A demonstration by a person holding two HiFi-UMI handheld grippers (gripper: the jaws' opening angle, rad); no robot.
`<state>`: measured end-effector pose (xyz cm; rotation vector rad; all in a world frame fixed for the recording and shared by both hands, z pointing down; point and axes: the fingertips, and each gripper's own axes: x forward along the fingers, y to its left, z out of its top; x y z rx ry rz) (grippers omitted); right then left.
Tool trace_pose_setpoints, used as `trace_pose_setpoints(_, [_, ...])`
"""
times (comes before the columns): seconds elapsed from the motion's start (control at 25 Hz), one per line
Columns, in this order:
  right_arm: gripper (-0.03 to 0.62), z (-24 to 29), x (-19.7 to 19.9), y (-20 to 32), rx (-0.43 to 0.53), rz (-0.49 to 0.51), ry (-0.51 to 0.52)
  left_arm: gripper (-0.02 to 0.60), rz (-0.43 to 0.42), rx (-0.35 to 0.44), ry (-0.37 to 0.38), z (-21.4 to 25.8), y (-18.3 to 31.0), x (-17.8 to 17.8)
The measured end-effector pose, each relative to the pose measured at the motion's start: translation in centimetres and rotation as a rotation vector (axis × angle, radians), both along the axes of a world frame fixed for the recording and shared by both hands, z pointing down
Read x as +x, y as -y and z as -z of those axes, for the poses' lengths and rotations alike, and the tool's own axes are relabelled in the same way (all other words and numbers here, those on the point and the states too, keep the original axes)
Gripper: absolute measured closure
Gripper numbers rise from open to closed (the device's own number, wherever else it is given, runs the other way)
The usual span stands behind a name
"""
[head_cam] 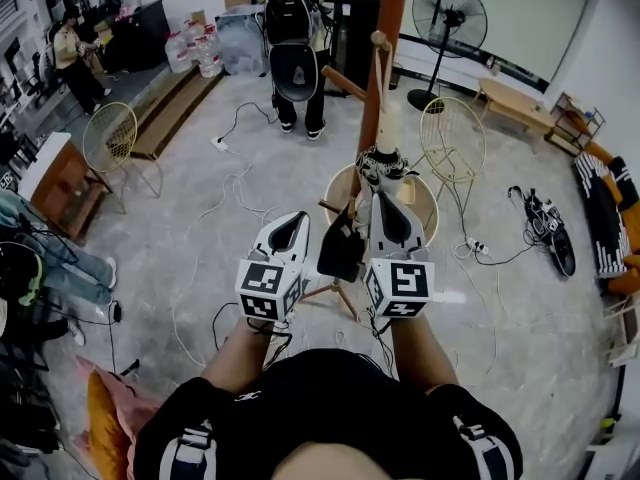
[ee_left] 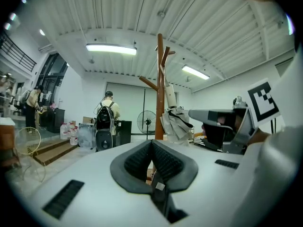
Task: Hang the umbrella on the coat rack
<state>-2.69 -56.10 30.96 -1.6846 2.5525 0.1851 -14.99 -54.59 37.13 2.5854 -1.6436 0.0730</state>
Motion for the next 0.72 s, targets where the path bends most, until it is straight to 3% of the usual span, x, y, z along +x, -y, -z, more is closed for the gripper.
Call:
trace_pose_setpoints(0.32, [0.581, -3.2, 0.8, 1.2, -0.072, -0.007, 0.054, 0.563, -0.008, -0.008, 0.008, -1.6, 1.1, -0.2])
trace_pose_setpoints(0.72, [0.58, -2.2, 0.6, 0.3, -0.093, 0.002, 0.068, 0.563, -0.012, 0.0, 0.009, -0.1, 0.3, -0.1])
